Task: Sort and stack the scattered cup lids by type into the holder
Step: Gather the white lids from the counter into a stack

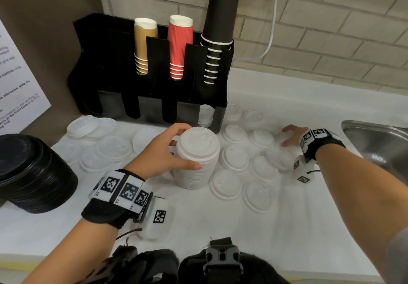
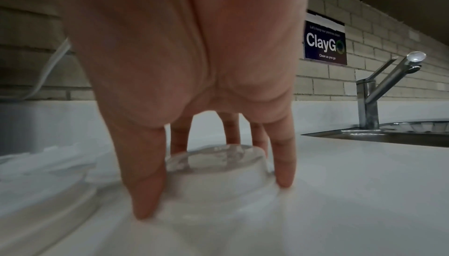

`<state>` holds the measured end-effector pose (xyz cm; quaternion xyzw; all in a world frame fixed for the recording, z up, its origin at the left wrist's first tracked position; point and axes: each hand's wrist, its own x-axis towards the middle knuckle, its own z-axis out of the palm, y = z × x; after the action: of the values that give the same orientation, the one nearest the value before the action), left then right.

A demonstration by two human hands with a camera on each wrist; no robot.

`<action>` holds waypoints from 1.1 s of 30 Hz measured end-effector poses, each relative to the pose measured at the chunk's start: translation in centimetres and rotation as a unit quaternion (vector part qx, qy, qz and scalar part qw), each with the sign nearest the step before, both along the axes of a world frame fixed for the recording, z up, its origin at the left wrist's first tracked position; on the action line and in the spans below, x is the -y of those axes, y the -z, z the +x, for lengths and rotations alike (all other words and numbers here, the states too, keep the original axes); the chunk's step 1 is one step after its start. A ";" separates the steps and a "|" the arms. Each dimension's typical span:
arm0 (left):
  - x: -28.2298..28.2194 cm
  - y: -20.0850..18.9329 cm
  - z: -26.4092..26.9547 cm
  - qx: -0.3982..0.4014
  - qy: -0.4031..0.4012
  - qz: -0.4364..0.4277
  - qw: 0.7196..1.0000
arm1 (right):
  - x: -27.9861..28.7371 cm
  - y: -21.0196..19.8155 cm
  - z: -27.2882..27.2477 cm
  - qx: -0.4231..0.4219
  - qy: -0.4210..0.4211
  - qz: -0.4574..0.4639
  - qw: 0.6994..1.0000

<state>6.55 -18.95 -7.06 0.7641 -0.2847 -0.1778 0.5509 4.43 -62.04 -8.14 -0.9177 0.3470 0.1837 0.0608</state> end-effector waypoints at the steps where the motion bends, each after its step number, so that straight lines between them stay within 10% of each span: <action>1: 0.0 0.0 0.0 0.000 0.001 0.000 1.000 | -0.2 -0.3 -0.2 0.000 0.002 -0.005 1.000; 8: 0.1 0.2 0.0 -0.004 0.001 -0.006 1.000 | -4.6 -6.4 -0.7 0.164 0.007 0.038 0.986; 14: 0.2 0.5 -0.2 -0.004 -0.004 -0.026 1.000 | -13.9 -10.1 -2.3 0.302 -0.175 0.306 0.886; 21: 0.0 0.7 -0.4 -0.011 -0.018 -0.035 0.999 | -20.7 -9.5 -2.7 0.261 -0.353 0.358 0.824; 33: 0.2 1.0 0.0 -0.009 -0.024 -0.036 0.999 | -23.5 -9.2 -2.8 0.256 -0.424 0.303 0.814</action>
<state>6.57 -19.15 -8.04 0.7491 -0.2673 -0.1607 0.5845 1.61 -38.55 1.03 -0.9230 -0.1776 0.0455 0.3383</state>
